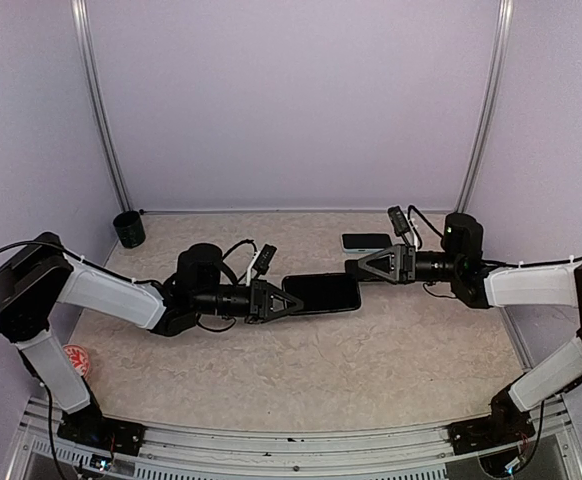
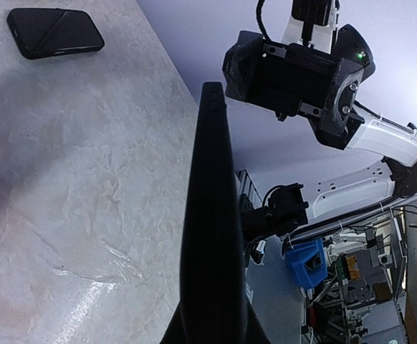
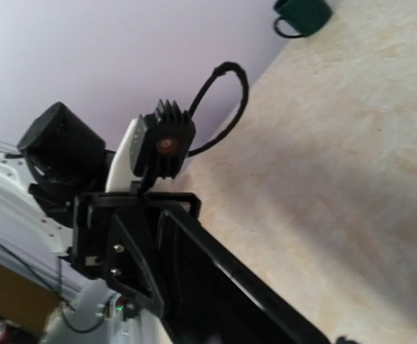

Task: Put the phone into the phone case
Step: Place the phone with the phone case at the center of the board.

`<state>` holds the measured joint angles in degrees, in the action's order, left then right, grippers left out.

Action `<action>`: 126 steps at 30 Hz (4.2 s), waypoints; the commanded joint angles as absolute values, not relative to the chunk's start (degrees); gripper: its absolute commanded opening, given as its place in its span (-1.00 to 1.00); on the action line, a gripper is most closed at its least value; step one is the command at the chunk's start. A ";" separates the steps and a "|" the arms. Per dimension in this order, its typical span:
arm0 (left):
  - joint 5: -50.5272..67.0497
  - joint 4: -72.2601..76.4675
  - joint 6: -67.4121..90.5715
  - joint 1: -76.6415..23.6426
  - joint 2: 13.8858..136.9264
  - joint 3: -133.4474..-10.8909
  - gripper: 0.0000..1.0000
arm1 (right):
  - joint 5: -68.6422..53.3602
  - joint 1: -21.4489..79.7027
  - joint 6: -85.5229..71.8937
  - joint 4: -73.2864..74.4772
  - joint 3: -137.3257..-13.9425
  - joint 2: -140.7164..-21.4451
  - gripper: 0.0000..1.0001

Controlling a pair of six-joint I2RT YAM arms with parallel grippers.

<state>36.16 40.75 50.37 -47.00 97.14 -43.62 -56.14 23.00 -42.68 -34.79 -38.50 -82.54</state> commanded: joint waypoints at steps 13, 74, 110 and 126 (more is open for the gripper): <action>37.34 40.98 56.15 -47.88 107.18 -55.31 -1.00 | -45.76 21.97 -30.75 -18.75 -39.11 -76.52 0.50; 40.77 41.55 77.45 -50.91 147.50 -96.82 -0.94 | -34.11 20.61 -26.81 -12.09 -35.02 -65.69 0.99; 38.26 39.60 76.91 -49.75 145.33 -94.08 -0.21 | -34.63 20.57 -27.16 -13.50 -34.74 -66.85 0.99; 37.84 39.28 75.92 -49.07 140.73 -88.94 -0.12 | -35.07 20.57 -27.42 -14.14 -34.19 -67.13 0.99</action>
<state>38.50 39.33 77.84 -49.87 144.92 -90.19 -34.70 21.43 -27.09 -12.32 -34.85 -66.96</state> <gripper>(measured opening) 0.437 0.996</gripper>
